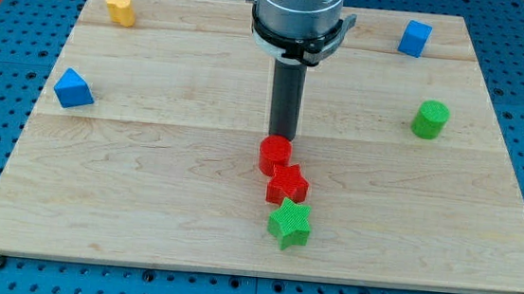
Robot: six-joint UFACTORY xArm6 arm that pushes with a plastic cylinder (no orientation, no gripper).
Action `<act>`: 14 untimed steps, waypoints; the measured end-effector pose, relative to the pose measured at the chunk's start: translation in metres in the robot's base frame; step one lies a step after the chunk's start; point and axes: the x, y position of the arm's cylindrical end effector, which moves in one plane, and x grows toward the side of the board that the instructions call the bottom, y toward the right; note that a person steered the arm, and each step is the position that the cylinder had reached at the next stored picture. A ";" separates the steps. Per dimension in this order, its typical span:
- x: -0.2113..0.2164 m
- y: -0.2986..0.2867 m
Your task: Slide green circle from center right to center
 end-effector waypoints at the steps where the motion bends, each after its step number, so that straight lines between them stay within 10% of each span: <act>1: 0.000 0.032; 4: -0.028 0.237; 7: -0.060 0.067; 9: -0.052 0.205; 12: -0.016 0.060; 14: -0.042 0.092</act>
